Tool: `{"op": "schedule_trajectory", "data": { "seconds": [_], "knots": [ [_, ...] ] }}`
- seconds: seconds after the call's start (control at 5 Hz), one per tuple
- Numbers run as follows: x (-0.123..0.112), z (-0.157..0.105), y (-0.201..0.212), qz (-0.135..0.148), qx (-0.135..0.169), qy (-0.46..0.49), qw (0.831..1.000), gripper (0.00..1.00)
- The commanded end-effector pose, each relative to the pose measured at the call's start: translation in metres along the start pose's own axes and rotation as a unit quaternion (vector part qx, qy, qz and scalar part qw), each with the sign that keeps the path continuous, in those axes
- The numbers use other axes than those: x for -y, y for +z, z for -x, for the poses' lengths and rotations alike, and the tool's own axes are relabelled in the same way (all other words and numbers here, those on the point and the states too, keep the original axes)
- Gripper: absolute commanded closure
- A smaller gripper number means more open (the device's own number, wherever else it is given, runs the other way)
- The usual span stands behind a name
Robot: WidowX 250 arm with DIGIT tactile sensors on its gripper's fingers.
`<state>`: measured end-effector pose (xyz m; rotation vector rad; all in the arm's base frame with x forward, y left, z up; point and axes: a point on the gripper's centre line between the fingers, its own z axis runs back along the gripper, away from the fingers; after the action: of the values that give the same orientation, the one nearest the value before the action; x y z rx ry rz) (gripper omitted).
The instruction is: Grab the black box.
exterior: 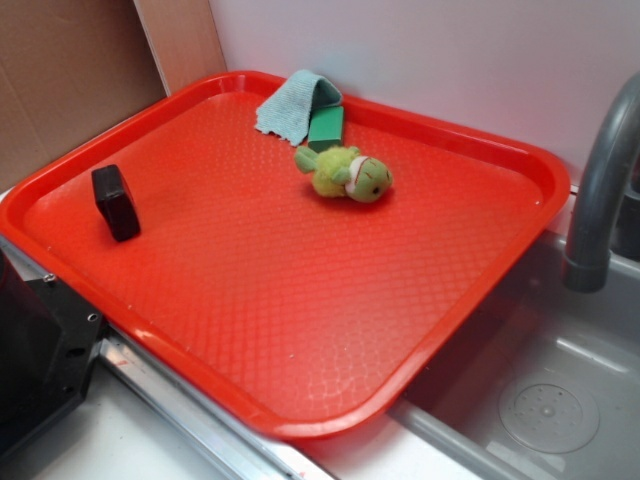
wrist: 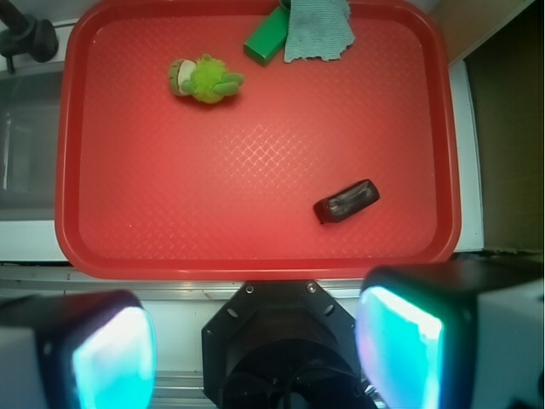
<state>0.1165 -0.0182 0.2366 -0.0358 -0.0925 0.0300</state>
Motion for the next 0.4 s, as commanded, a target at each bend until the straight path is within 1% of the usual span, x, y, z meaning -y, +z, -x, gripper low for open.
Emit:
{"op": "schedule_trajectory", "data": {
  "seconds": [0.0, 0.2],
  "knots": [
    [0.000, 0.000, 0.000, 0.000, 0.000, 0.000, 1.000, 0.00],
    [-0.051, -0.014, -0.044, -0.043, -0.058, 0.121, 0.990, 0.00]
  ]
}}
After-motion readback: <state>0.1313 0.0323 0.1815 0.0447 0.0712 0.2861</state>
